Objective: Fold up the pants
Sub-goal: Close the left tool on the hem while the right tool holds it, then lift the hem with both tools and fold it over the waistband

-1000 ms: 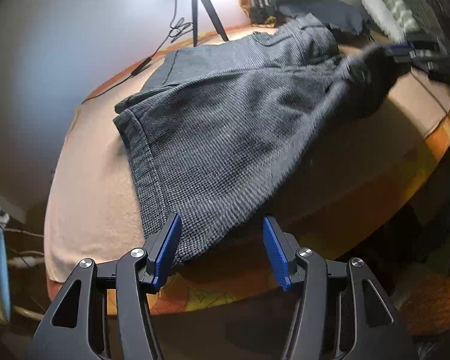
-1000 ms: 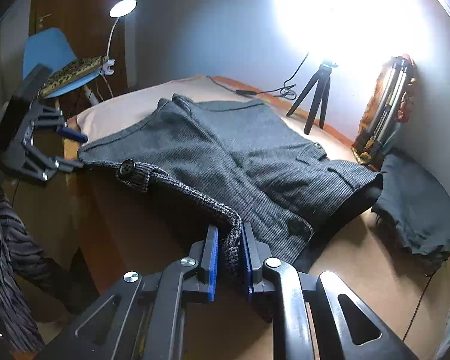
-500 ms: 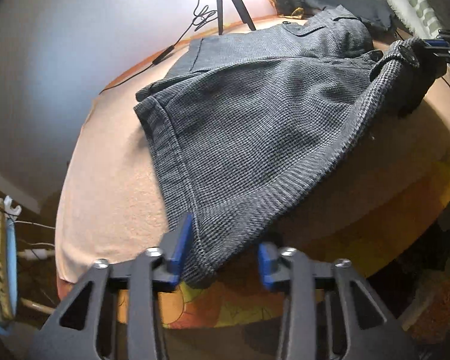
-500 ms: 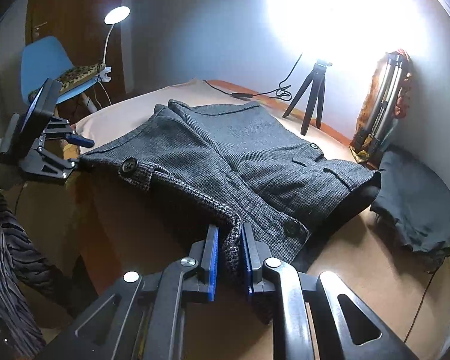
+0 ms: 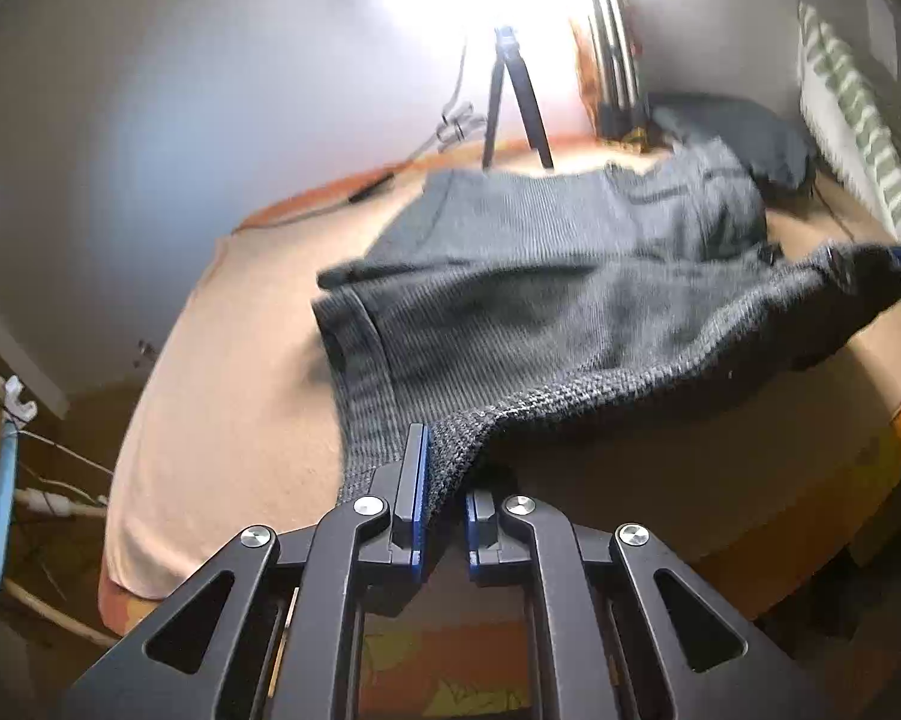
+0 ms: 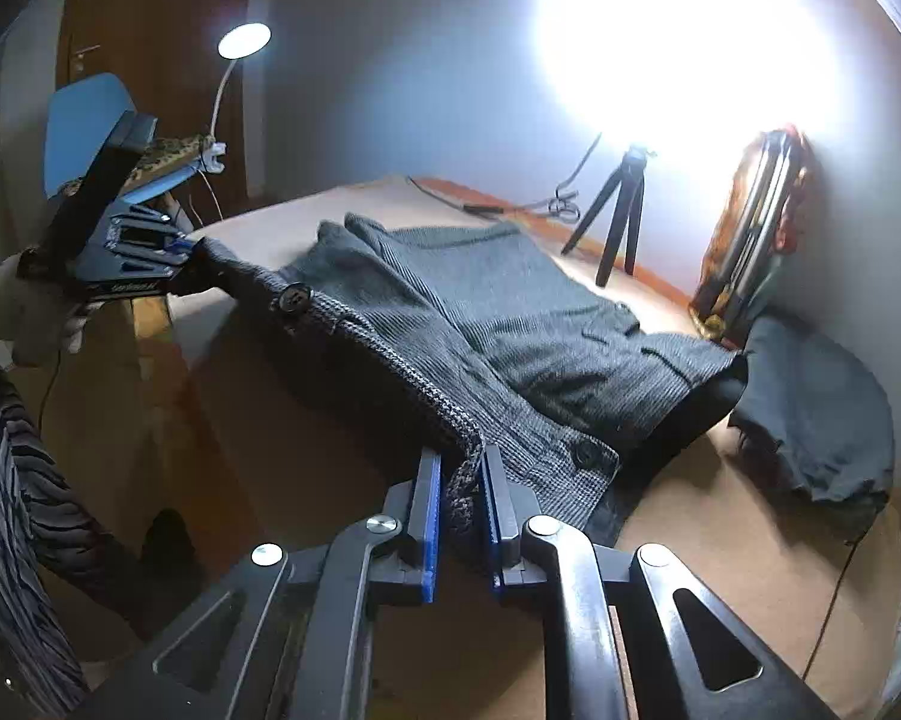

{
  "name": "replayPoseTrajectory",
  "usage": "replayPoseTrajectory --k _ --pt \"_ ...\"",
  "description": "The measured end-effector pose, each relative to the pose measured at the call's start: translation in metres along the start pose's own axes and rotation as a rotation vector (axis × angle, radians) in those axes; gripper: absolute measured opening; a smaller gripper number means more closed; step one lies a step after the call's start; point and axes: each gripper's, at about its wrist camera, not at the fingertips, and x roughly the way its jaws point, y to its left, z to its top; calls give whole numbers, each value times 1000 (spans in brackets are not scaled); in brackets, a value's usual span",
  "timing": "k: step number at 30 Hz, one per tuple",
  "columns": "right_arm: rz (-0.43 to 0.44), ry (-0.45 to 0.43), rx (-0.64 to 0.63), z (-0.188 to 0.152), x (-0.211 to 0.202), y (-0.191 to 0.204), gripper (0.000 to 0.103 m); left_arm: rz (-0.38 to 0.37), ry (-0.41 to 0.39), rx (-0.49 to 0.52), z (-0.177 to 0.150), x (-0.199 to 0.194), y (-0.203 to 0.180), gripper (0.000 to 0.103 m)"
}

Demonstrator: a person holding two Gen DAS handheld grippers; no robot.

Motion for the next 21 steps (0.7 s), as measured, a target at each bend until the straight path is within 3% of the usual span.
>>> replayPoseTrajectory --k 13,21 --pt "45 -98 -5 24 -38 16 8 53 -175 -27 50 -32 29 8" --pt "-25 -130 -19 45 -40 -6 8 53 -201 27 86 -20 26 8"
